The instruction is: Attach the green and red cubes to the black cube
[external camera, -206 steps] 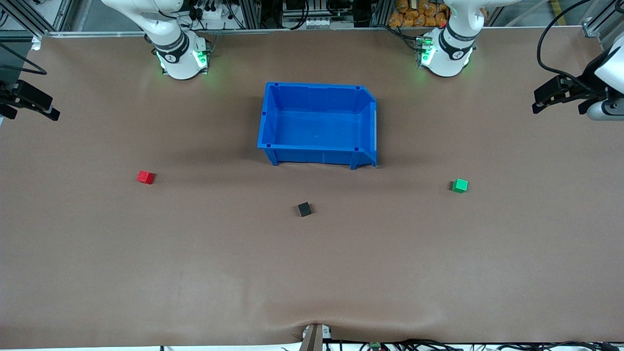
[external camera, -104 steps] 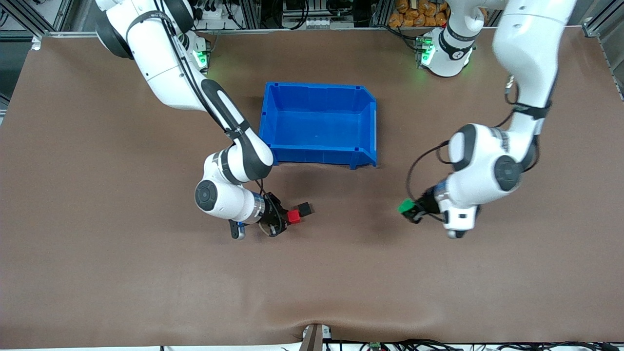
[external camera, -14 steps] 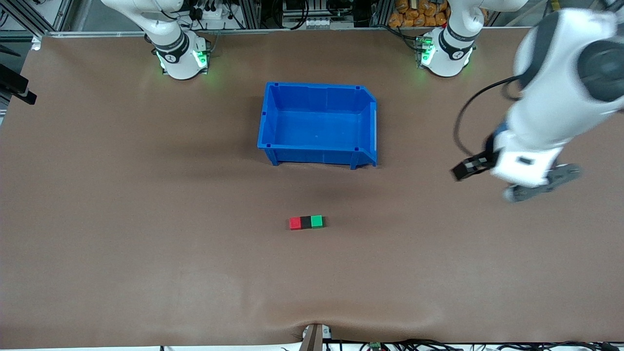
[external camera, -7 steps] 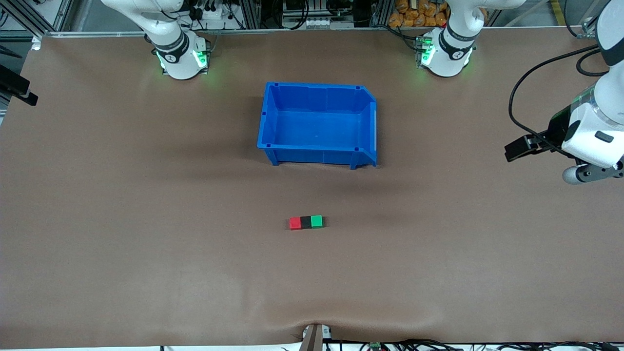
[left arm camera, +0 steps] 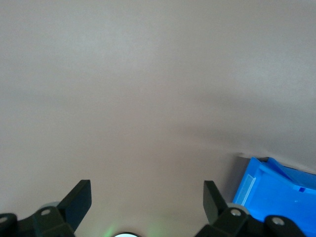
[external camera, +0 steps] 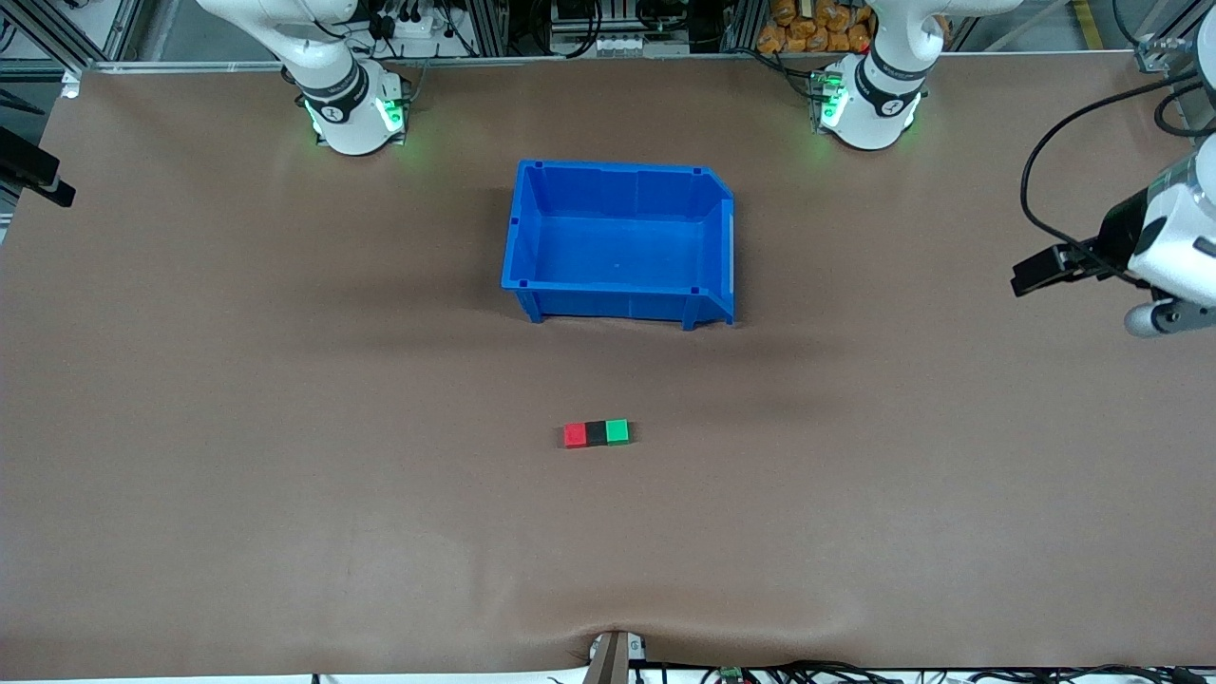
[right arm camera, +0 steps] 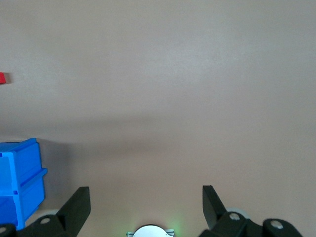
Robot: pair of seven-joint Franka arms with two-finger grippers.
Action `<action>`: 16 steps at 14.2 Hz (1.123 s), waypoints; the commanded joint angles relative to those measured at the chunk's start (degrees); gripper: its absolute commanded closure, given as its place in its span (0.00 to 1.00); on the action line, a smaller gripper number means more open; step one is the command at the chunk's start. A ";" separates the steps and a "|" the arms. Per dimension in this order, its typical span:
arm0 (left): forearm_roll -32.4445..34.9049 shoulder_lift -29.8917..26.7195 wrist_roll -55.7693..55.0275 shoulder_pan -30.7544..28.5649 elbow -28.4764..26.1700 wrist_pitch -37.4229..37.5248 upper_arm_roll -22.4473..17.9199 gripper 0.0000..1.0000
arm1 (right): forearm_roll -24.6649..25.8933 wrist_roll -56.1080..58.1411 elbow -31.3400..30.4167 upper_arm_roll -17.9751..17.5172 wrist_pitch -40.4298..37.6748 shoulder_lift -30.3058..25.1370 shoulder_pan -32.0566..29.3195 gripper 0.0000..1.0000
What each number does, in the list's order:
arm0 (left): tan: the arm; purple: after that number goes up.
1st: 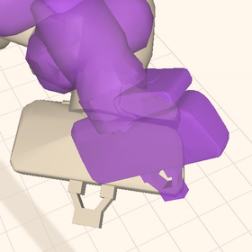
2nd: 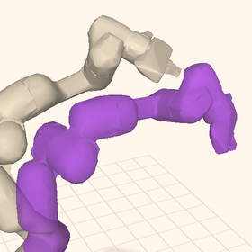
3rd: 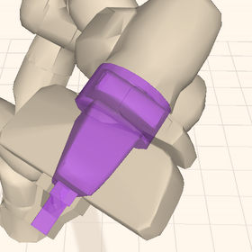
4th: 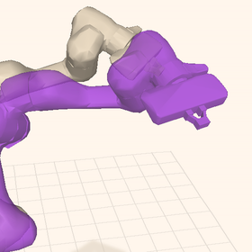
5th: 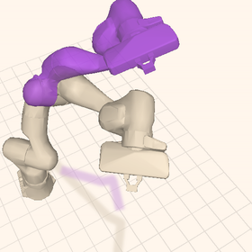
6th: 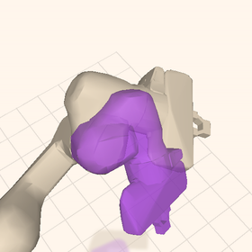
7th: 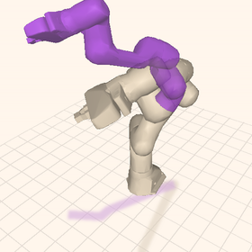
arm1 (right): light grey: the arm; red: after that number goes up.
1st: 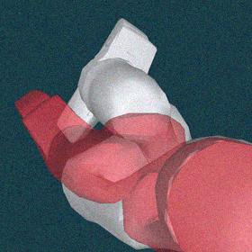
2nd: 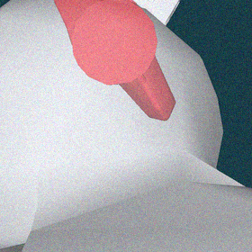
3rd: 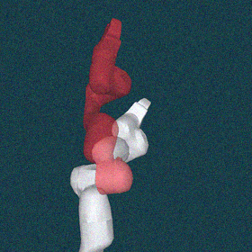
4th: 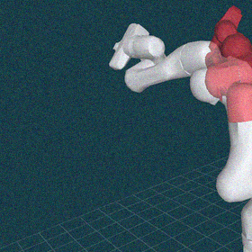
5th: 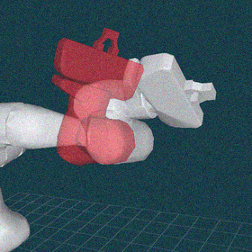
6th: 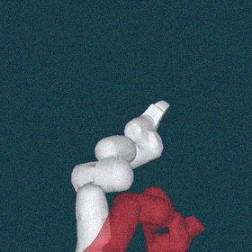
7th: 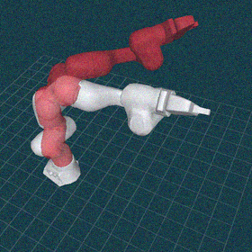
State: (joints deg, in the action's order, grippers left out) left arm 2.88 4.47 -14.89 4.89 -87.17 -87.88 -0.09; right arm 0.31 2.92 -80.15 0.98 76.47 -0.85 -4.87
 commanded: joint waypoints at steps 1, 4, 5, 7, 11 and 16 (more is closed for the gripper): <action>-0.77 -8.50 2.93 -1.89 -9.76 -2.91 0.53 0.00 | -1.19 -0.72 0.52 -0.02 -0.53 0.24 -0.23 0.00; -0.68 -10.45 8.03 -3.57 -10.65 -1.78 0.53 0.00 | -1.19 -0.72 0.52 -0.02 -0.44 0.32 -0.31 0.00; 0.10 -10.01 8.21 -3.66 -9.78 -0.55 0.71 0.00 | -1.10 -0.72 0.52 -0.02 -0.53 0.50 -0.40 0.00; 0.19 -9.05 7.95 -3.14 -8.37 -0.10 0.79 0.00 | -1.19 -0.64 0.61 -0.02 -0.44 0.76 -0.40 0.00; 0.11 -9.31 8.22 -3.40 -8.10 -0.10 0.80 0.00 | -1.19 -0.55 0.61 0.07 -0.36 0.76 -0.40 0.00; -0.07 -9.75 8.21 -3.66 -8.10 2.27 0.44 0.00 | -1.10 -0.37 1.04 0.07 -0.44 3.65 -0.58 0.00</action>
State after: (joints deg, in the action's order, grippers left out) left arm 2.88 -4.53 -7.67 1.69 -95.60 -86.97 0.35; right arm 0.20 2.90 -80.23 1.13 76.45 0.14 -4.89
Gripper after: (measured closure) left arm 0.000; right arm 0.000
